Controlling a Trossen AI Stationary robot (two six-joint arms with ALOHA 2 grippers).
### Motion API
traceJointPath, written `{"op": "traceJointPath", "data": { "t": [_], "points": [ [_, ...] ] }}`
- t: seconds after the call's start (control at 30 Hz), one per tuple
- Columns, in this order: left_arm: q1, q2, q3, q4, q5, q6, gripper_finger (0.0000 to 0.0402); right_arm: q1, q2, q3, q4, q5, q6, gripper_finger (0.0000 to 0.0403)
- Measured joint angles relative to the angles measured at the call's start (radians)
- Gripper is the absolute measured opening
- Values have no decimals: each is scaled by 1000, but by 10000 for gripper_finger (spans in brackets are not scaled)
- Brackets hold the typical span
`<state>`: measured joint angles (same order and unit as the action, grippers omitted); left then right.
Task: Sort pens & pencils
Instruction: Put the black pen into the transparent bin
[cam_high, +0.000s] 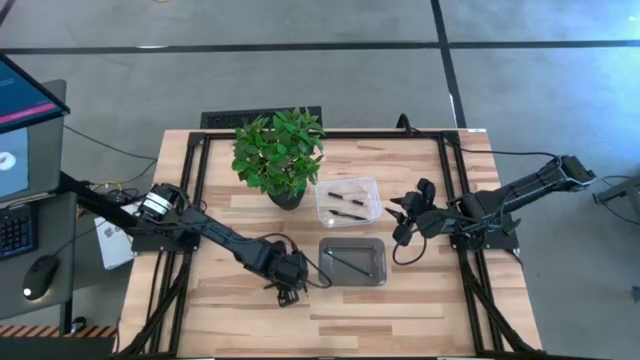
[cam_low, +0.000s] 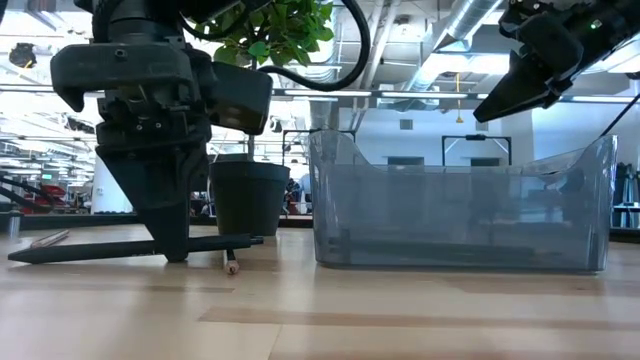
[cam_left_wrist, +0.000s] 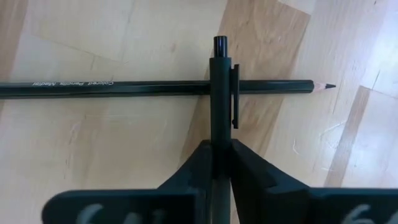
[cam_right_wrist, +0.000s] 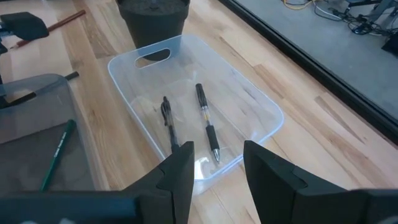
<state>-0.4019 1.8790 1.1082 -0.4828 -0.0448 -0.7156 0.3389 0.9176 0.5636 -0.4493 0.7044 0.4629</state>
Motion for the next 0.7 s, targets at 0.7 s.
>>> {"op": "traceJointPath", "data": {
  "t": [0.7],
  "points": [
    [-50,-244,-4,-104,-444,86,23,0,0,0,25,2,34,159]
  ]
}}
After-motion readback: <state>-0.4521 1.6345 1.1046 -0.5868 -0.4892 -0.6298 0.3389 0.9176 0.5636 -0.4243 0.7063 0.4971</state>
